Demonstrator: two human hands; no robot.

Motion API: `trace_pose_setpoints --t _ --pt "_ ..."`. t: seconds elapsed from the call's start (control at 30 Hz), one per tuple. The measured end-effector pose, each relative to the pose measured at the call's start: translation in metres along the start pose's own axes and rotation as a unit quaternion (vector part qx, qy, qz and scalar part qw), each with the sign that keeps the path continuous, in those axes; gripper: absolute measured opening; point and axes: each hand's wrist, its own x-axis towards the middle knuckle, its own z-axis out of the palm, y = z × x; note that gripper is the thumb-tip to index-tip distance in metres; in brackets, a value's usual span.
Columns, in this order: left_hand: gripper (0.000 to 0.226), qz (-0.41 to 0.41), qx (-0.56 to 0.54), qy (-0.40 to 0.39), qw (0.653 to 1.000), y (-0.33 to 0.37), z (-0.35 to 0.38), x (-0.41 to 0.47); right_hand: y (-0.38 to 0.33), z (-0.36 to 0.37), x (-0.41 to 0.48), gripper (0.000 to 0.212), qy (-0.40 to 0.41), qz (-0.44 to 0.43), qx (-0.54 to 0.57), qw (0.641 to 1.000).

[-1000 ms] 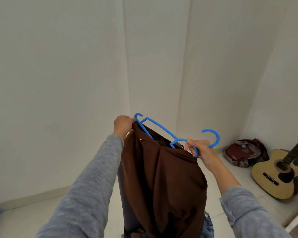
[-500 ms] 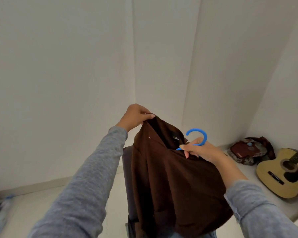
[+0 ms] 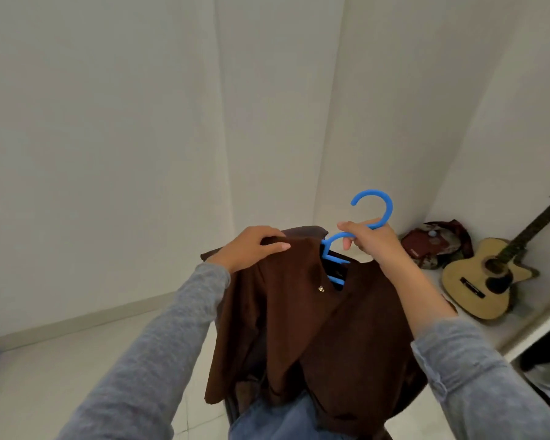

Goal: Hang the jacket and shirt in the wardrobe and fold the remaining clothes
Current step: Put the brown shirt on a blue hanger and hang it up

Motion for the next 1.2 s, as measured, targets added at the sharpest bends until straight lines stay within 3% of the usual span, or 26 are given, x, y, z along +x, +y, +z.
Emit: trace_pose_setpoints --t 0.17,0.47,0.53,0.63,0.77,0.87,1.2 --pt "0.016 0.042 0.001 -0.006 0.999 0.011 0.020 0.002 0.004 -0.019 -0.006 0.036 0.032 0.010 -0.018 0.999" --pt "0.025 0.110 0.173 -0.067 0.976 0.106 0.042 0.015 -0.013 -0.078 -0.032 0.035 0.080 -0.008 -0.011 0.997" --pt "0.027 0.139 0.237 -0.045 0.960 0.139 0.054 0.015 -0.019 -0.106 -0.047 0.036 0.095 -0.025 -0.017 0.995" --pt "0.028 0.201 0.287 0.067 0.934 0.188 0.077 0.014 -0.026 -0.164 -0.081 0.037 0.110 -0.075 -0.015 0.991" --pt "0.025 0.241 0.243 0.187 0.921 0.250 0.105 0.009 -0.010 -0.236 -0.129 0.018 0.135 -0.124 0.003 0.983" --pt "0.023 0.258 0.199 0.239 0.915 0.284 0.118 0.003 0.025 -0.275 -0.163 0.021 0.166 -0.108 -0.058 0.978" --pt "0.020 0.269 0.080 0.241 0.929 0.357 0.182 -0.011 0.081 -0.378 -0.276 0.028 0.287 -0.103 -0.130 0.943"
